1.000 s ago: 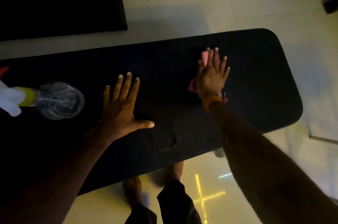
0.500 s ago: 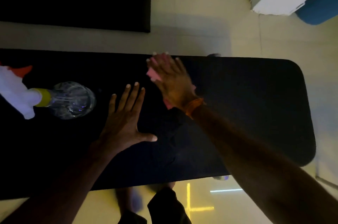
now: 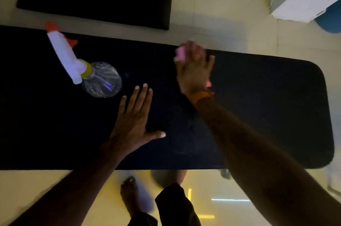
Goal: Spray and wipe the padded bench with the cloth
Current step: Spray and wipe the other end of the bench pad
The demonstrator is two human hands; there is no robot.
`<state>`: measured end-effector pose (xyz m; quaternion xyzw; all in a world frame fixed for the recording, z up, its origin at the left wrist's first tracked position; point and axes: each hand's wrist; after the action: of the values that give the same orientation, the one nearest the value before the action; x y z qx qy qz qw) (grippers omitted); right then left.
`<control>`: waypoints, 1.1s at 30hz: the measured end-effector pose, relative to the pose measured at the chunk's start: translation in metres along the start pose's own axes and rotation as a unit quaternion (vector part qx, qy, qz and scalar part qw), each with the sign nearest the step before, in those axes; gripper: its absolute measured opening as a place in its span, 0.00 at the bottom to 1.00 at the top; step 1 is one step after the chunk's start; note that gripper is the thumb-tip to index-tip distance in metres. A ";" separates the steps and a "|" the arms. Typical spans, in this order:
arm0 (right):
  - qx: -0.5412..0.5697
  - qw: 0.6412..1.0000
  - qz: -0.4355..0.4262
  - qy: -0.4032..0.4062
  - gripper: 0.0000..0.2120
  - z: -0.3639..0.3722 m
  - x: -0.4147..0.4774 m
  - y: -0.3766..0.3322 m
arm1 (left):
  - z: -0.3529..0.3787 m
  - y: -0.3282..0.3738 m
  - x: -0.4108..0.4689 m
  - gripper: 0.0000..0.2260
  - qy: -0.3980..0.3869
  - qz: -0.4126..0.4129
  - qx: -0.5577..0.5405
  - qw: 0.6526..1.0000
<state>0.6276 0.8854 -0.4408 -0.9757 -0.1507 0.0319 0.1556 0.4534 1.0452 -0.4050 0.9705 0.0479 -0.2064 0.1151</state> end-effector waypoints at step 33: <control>-0.029 0.997 0.076 0.014 0.27 -0.005 -0.221 -0.002 | 0.033 -0.081 -0.068 0.45 0.093 0.054 0.012 0.994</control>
<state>0.4169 0.8189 -0.4324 -0.9889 -0.0747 0.0253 0.1261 0.3673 1.1131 -0.4225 0.9879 0.0036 -0.1097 0.1091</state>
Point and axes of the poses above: each hand's wrist, its own x-axis towards the middle knuckle, its own z-axis out of the palm, y = z × x, and after that the axes turned 7 degrees about -z, right-handed
